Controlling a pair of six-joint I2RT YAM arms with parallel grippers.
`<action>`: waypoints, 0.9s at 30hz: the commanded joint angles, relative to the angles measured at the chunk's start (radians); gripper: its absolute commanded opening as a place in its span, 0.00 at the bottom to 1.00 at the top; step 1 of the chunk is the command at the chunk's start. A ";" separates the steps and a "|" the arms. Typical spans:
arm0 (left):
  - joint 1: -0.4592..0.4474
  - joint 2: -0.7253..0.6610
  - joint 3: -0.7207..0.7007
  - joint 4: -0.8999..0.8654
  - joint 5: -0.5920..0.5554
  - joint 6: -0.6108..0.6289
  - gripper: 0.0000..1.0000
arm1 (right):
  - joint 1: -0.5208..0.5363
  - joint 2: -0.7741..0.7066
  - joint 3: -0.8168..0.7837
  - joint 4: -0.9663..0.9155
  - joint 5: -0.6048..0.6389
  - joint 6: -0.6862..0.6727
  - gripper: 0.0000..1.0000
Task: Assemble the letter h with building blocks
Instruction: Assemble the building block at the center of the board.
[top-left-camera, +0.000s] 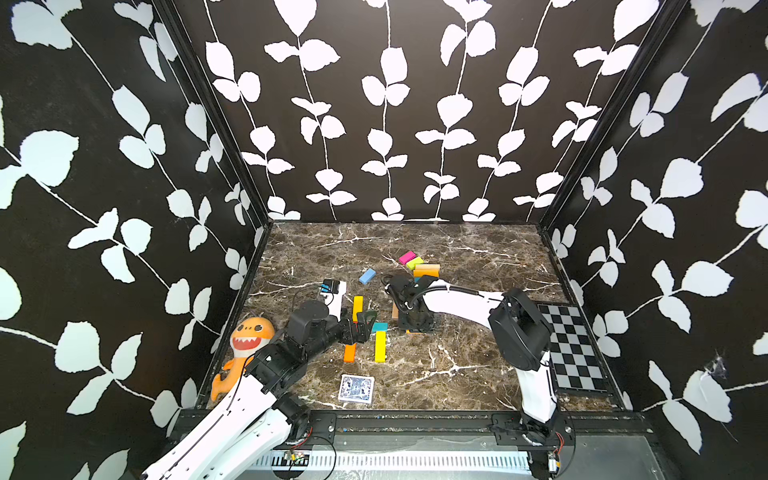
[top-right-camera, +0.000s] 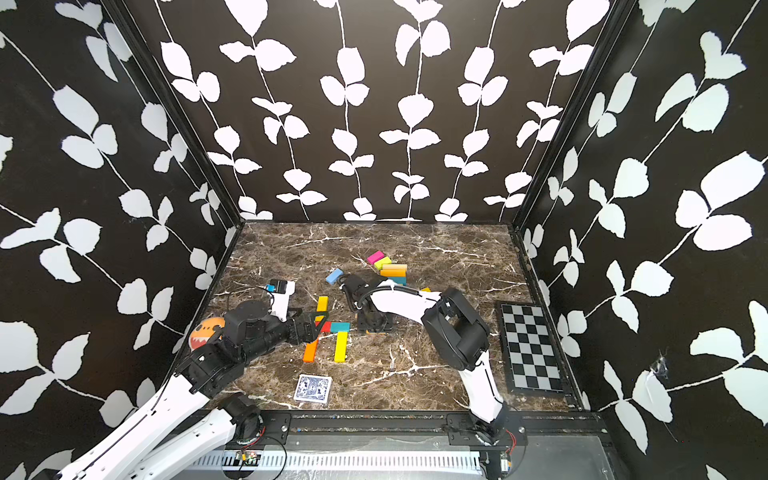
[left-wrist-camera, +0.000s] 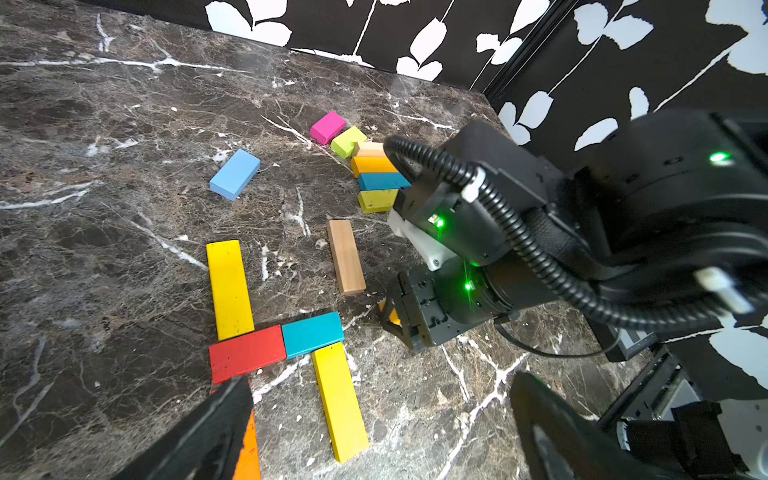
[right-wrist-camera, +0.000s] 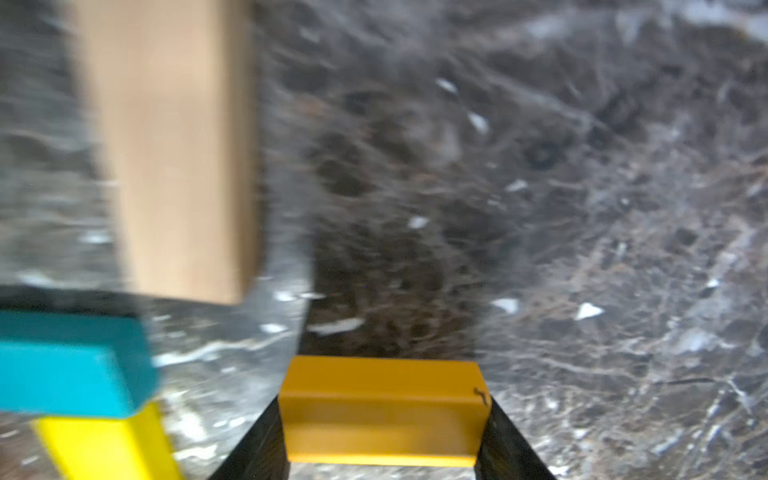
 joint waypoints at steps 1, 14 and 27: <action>0.006 -0.011 0.005 -0.003 -0.009 0.012 0.99 | 0.028 0.029 0.077 -0.039 0.009 0.034 0.53; 0.006 -0.016 0.006 -0.011 -0.012 0.022 0.99 | 0.028 0.104 0.113 -0.032 0.011 0.064 0.55; 0.008 -0.011 0.005 -0.009 -0.014 0.022 0.99 | 0.020 0.132 0.136 -0.039 0.033 0.065 0.57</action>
